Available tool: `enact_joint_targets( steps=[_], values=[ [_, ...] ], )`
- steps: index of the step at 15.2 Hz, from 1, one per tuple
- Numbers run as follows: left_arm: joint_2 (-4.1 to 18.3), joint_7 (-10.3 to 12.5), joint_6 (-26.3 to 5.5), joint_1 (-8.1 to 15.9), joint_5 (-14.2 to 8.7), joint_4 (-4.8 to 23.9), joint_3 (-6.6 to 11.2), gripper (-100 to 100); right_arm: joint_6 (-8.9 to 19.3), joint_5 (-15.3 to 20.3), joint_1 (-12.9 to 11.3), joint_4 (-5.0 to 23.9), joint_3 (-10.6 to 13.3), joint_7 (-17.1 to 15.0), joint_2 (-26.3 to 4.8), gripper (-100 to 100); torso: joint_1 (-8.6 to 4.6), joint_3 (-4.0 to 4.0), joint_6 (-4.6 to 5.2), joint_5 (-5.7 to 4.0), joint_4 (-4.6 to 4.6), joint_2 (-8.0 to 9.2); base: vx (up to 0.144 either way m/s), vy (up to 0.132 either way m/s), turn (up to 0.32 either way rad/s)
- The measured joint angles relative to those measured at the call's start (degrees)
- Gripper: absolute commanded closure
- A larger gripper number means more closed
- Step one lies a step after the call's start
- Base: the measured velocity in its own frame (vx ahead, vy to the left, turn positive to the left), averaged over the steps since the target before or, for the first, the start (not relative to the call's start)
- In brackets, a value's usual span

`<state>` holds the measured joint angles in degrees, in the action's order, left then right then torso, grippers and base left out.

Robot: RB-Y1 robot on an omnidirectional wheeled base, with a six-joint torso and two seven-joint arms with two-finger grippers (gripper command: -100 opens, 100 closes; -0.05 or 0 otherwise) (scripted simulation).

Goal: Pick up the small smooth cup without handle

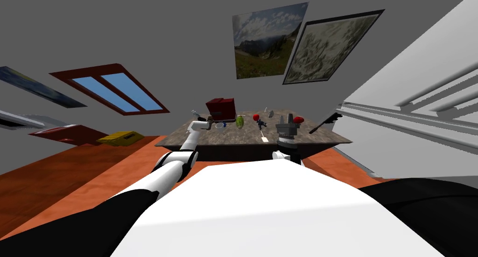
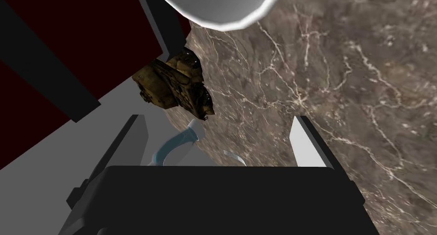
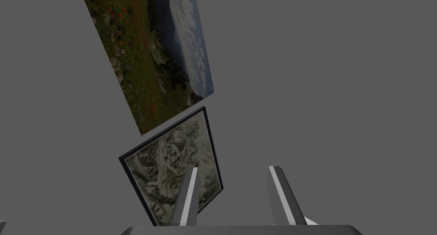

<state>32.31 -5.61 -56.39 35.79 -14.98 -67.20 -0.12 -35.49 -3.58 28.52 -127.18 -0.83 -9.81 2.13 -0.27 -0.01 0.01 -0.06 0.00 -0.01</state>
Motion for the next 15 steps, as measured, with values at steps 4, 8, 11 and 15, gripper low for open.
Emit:
enact_joint_targets(
  steps=[4, 8, 11, 15],
  values=[
    [0.4, 0.3, -4.6, 2.8, -1.2, 3.3, 0.01, -100, 0.0, 0.0, 0.0, 0.0, 0.0, 0.0, 0.0, 0, 0.04, 0.01, -0.02, 0.01, 0.0, 0.01, 0.003, -0.054, -0.043],
    [0.9, 0.6, -8.9, 6.1, -2.5, 7.5, -0.06, -100, 0.0, 0.0, 0.0, 0.0, 0.0, 0.0, 0.0, 0, 0.02, 0.0, 0.0, 0.0, 0.0, 0.0, 0.008, -0.054, -0.043],
    [1.2, 0.9, -12.2, 7.8, -3.4, 9.4, -0.05, -100, 0.0, 0.0, 0.0, 0.0, 0.0, 0.0, 0.0, 0, 0.06, 0.0, -0.01, 0.01, 0.0, 0.0, 0.009, -0.044, -0.037],
    [1.8, 1.0, -16.3, 10.1, -4.7, 12.3, 0.0, -100, 0.0, 0.0, 0.0, 0.0, 0.0, 0.0, 0.0, 0, 0.07, 0.01, -0.02, 0.02, 0.0, 0.02, 0.006, -0.044, -0.036]
  ],
)
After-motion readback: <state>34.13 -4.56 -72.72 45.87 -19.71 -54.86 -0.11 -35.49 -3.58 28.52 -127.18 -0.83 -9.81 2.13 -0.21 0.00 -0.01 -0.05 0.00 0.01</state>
